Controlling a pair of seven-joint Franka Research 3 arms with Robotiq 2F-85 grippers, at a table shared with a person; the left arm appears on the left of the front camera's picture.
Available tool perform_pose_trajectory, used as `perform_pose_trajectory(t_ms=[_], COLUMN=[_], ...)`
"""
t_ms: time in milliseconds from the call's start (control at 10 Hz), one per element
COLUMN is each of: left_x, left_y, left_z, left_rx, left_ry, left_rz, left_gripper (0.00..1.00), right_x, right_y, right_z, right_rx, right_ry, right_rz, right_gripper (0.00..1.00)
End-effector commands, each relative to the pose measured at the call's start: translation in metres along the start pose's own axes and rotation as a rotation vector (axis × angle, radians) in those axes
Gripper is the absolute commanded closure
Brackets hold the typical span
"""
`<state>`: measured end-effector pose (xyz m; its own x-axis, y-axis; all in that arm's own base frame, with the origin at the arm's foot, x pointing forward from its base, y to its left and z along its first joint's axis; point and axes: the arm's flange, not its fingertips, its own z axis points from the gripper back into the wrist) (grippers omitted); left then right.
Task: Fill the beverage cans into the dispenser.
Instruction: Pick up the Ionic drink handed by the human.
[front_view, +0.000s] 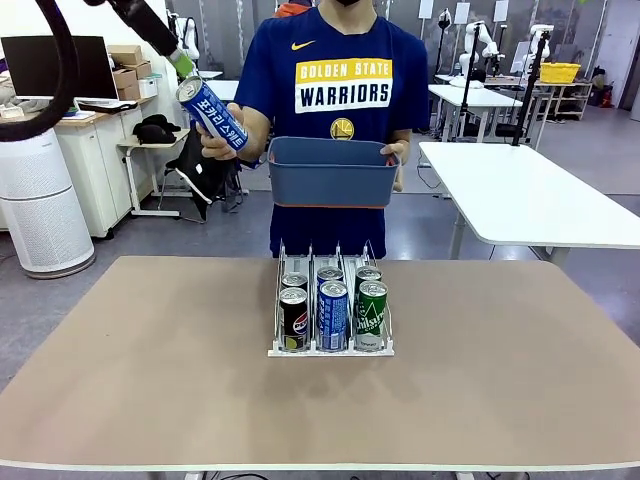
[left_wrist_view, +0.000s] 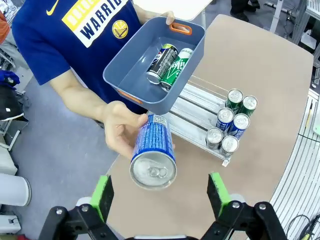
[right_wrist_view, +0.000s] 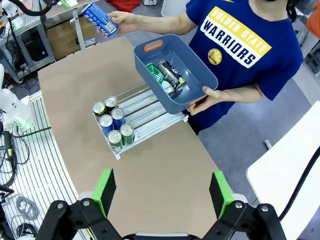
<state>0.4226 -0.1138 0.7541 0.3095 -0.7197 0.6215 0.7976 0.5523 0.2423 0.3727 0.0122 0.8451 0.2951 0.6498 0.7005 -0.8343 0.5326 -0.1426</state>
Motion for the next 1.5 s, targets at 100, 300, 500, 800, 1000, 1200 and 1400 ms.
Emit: perform_pose_trajectory(t_ms=[100, 300, 500, 800, 1000, 1200, 1400], left_x=[-0.011, -0.018, -0.006, -0.013, -0.017, -0.017, -0.025], left_y=[-0.012, -0.003, -0.005, 0.001, 0.007, 0.007, 0.011], left_z=[-0.019, -0.023, -0.021, -0.032, -0.038, -0.05, -0.053], left_rx=[-0.022, 0.06, -0.011, -0.014, -0.013, -0.01, -0.019], left_ry=[-0.064, -0.025, -0.023, -0.014, -0.02, -0.014, -0.02], left_rz=[0.02, 0.033, 0.021, 0.039, 0.04, 0.042, 0.034], left_gripper=[0.0, 0.0, 0.0, 0.0, 0.0, 0.0, 0.0], right_x=[0.0, 0.0, 0.0, 0.0, 0.0, 0.0, 0.0], right_y=[0.0, 0.0, 0.0, 0.0, 0.0, 0.0, 0.0], right_z=[0.001, 0.001, 0.001, 0.001, 0.001, 0.001, 0.001], right_rx=[0.001, 0.001, 0.001, 0.001, 0.001, 0.001, 0.001], right_ry=[-0.005, -0.005, -0.005, -0.005, -0.005, -0.005, -0.005], right_rz=[0.0, 0.0, 0.0, 0.0, 0.0, 0.0, 0.0], right_gripper=[0.0, 0.0, 0.0, 0.0, 0.0, 0.0, 0.0])
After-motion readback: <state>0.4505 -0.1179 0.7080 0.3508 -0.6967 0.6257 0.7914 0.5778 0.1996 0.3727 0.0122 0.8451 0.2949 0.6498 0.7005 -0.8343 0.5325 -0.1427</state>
